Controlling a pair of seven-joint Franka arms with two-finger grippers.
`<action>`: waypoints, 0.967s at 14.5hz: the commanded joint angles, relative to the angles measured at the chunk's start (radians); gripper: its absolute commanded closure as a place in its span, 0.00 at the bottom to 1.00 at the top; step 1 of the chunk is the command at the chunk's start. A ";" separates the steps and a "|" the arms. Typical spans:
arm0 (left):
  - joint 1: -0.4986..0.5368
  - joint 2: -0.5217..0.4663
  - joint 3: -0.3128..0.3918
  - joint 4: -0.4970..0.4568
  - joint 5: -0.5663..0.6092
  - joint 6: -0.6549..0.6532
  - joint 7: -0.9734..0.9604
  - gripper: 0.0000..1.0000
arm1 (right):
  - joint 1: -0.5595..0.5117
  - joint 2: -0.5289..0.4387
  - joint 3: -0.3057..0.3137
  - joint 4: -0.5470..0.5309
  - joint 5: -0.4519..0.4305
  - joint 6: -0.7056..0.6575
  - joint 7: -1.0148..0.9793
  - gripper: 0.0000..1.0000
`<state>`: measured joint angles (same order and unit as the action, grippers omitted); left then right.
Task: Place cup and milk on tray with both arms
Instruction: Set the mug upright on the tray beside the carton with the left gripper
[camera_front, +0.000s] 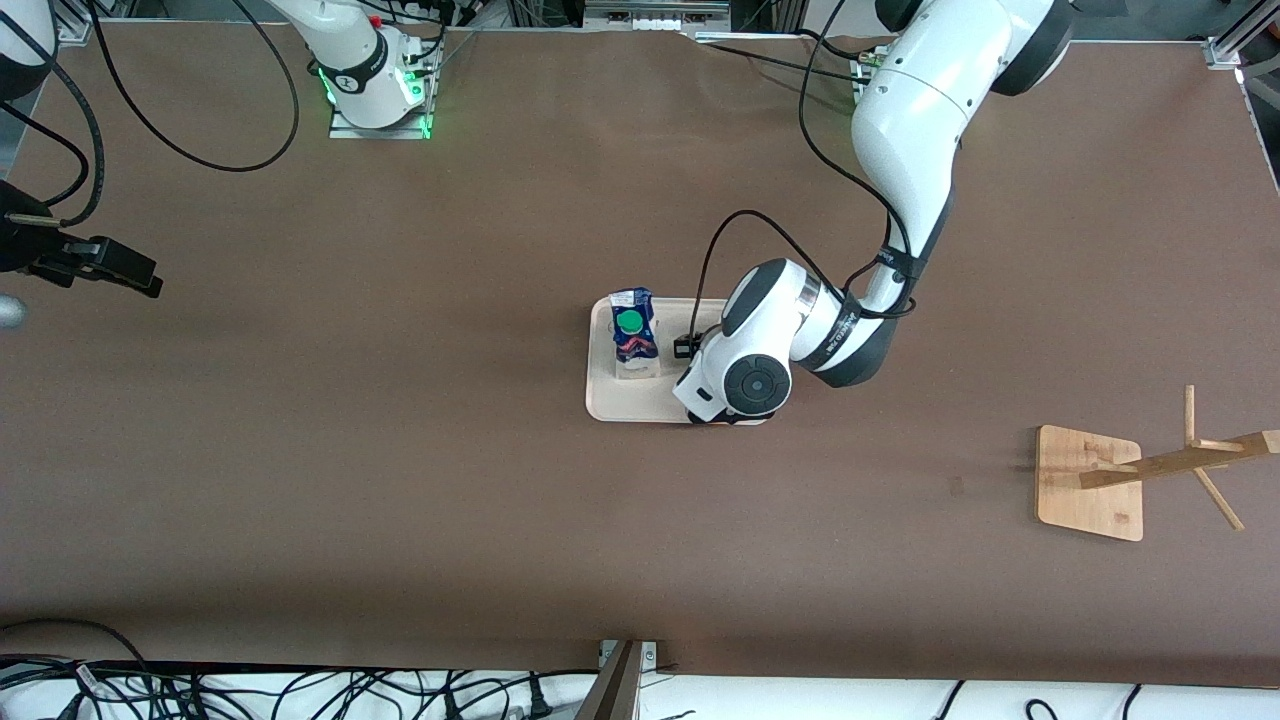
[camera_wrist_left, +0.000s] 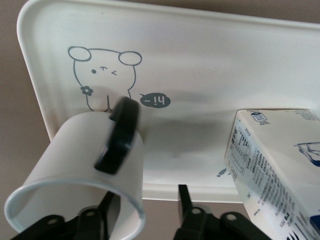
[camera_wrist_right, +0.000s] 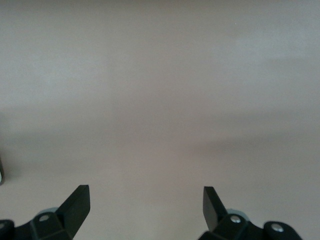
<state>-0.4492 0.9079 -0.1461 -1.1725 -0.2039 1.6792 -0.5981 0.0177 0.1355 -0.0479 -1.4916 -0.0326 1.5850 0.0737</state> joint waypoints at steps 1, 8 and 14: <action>0.001 -0.013 0.023 0.031 -0.020 -0.048 0.004 0.00 | 0.005 0.001 0.014 0.016 -0.017 -0.023 0.000 0.00; 0.113 -0.202 0.068 0.111 -0.019 -0.236 0.006 0.00 | 0.018 0.001 0.013 0.016 -0.018 -0.019 0.000 0.00; 0.289 -0.506 0.091 -0.047 0.012 -0.217 0.038 0.00 | 0.018 0.003 0.013 0.016 -0.020 -0.013 -0.103 0.00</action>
<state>-0.2069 0.5386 -0.0649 -1.0846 -0.2027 1.4396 -0.5941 0.0337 0.1359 -0.0370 -1.4893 -0.0333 1.5823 0.0065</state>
